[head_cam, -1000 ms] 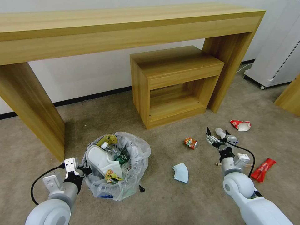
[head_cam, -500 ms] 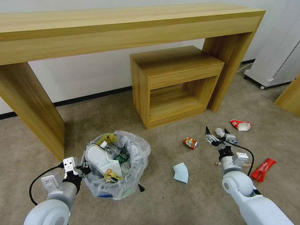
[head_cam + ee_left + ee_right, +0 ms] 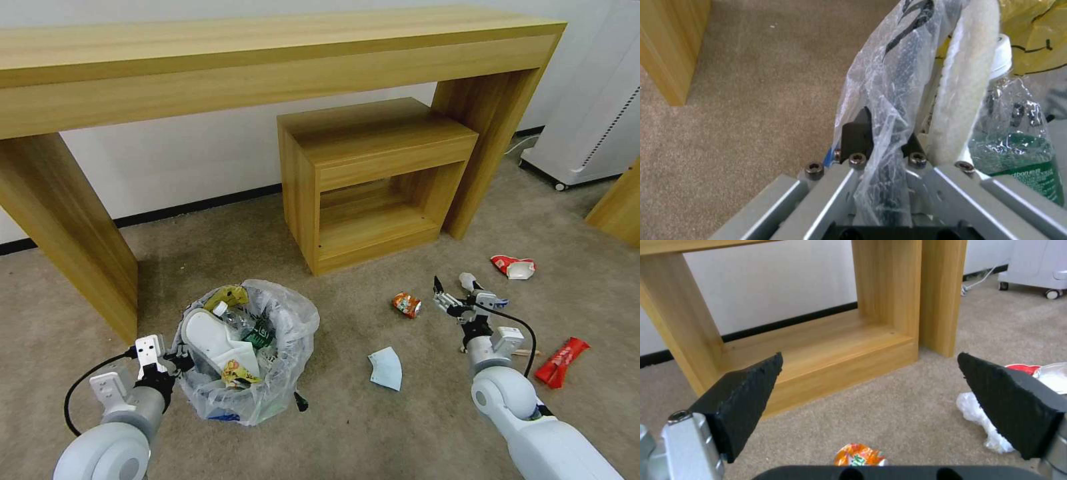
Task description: Pick up the trash bin and place the garbage on the floor into it.
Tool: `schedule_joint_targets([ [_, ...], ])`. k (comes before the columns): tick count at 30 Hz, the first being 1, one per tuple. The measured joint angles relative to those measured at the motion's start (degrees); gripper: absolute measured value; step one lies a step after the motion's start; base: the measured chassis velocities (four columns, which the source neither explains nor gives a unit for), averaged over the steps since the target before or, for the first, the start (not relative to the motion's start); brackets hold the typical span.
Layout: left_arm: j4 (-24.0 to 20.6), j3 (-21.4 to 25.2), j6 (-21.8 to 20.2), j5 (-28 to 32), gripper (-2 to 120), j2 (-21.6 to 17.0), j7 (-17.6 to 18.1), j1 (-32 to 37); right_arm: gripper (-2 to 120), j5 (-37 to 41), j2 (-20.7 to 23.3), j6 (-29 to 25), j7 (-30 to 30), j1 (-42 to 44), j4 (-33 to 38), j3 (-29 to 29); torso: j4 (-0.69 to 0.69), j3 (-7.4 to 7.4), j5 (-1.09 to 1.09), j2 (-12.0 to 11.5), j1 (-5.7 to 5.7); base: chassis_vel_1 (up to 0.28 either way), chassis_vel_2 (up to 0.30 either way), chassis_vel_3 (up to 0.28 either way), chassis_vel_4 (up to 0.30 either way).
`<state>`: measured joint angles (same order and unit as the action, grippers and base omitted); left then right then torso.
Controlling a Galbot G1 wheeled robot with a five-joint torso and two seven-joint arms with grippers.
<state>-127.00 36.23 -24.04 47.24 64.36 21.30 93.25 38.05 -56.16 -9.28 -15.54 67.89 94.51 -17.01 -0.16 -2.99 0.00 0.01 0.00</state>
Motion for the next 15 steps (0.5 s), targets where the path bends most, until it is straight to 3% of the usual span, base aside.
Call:
schedule_joint_targets([
  [15,0.03,-0.03,0.00,-0.08,1,0.24,-0.07,0.15,100,-0.95,-0.14,-0.57,0.04,-0.43,-0.38,-0.16,0.00,0.00,0.00,0.00,0.00,0.000,0.000,0.000,0.000],
])
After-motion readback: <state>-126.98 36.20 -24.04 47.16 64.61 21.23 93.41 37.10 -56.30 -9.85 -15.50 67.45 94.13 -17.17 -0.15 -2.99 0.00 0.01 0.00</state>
